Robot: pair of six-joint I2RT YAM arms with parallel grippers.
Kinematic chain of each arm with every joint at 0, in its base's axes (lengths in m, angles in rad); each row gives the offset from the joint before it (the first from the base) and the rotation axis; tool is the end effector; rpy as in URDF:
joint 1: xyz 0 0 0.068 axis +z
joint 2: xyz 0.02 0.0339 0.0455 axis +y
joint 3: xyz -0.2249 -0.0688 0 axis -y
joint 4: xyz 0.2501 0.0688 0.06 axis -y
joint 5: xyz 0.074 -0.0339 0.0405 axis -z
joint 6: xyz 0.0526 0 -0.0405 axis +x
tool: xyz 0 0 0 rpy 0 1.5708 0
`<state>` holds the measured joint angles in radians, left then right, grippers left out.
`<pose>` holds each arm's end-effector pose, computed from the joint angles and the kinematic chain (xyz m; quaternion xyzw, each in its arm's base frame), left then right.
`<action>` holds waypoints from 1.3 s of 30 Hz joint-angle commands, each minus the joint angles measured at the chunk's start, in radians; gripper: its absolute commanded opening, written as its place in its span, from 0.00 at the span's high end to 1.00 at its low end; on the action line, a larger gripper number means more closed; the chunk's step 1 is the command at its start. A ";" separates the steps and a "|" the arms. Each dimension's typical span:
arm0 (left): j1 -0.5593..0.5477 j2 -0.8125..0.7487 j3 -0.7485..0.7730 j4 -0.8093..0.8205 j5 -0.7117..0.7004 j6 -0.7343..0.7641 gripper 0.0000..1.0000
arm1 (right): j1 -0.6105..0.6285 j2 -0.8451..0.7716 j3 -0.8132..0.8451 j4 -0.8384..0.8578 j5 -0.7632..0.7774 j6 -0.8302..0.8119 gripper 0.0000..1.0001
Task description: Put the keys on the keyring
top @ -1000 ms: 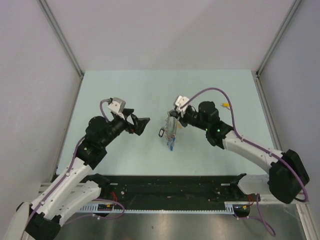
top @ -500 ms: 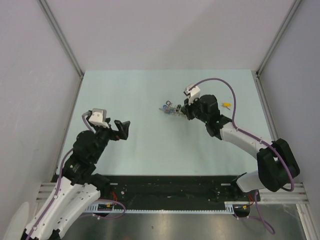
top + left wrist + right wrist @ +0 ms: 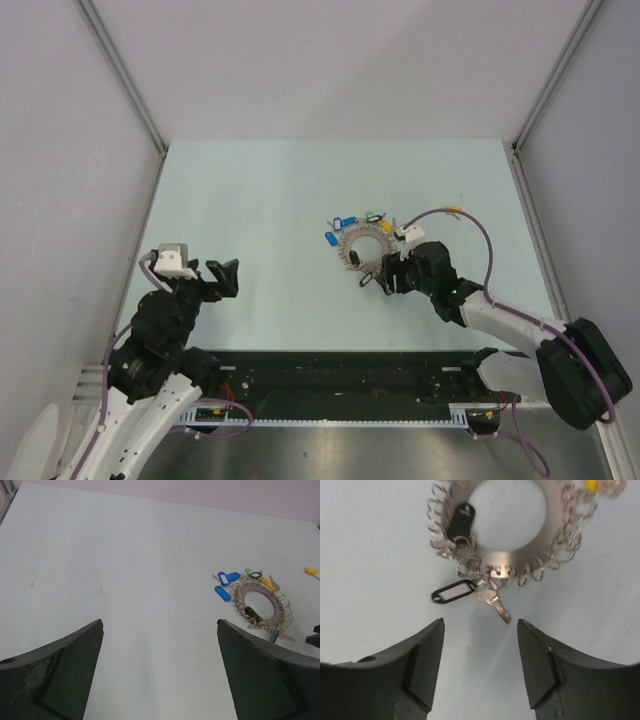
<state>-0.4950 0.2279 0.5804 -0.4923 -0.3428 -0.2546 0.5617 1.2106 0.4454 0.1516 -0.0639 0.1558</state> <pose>0.1292 -0.0496 0.2898 -0.0219 0.7518 -0.1168 0.6486 0.2234 0.1446 0.1212 -0.1932 0.8660 0.1882 0.4210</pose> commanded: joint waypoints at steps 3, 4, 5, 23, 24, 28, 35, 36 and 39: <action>0.004 -0.117 0.016 -0.072 -0.093 -0.063 0.00 | -0.003 -0.308 0.024 -0.111 0.113 0.044 0.19; 0.004 -0.131 0.012 -0.071 -0.094 -0.060 0.00 | -0.008 -0.351 0.033 -0.136 0.134 0.045 0.15; 0.004 -0.145 0.010 -0.066 -0.096 -0.058 0.00 | -0.011 -0.391 0.042 -0.147 0.148 0.044 0.13; 0.006 -0.220 0.002 -0.054 -0.131 -0.032 0.00 | -0.016 -1.003 0.228 -0.495 0.548 -0.180 0.00; 0.006 -0.225 0.004 -0.055 -0.133 -0.034 0.00 | -0.016 -1.016 0.228 -0.498 0.567 -0.188 0.00; 0.007 -0.225 0.001 -0.057 -0.131 -0.040 0.00 | -0.016 -1.046 0.222 -0.537 0.599 -0.200 0.00; 0.007 -0.252 -0.002 -0.051 -0.124 -0.040 0.00 | -0.025 -1.071 0.207 -0.546 0.589 -0.211 0.00; 0.009 -0.252 -0.002 -0.048 -0.124 -0.038 0.00 | -0.028 -1.085 0.205 -0.546 0.584 -0.210 0.00; 0.012 -0.256 -0.002 -0.046 -0.124 -0.038 0.00 | -0.036 -1.099 0.197 -0.543 0.562 -0.208 0.00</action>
<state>-0.4950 0.0101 0.5797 -0.5495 -0.4397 -0.2806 0.5362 0.1371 0.6472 -0.3996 0.5003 -0.0353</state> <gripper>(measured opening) 0.996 0.994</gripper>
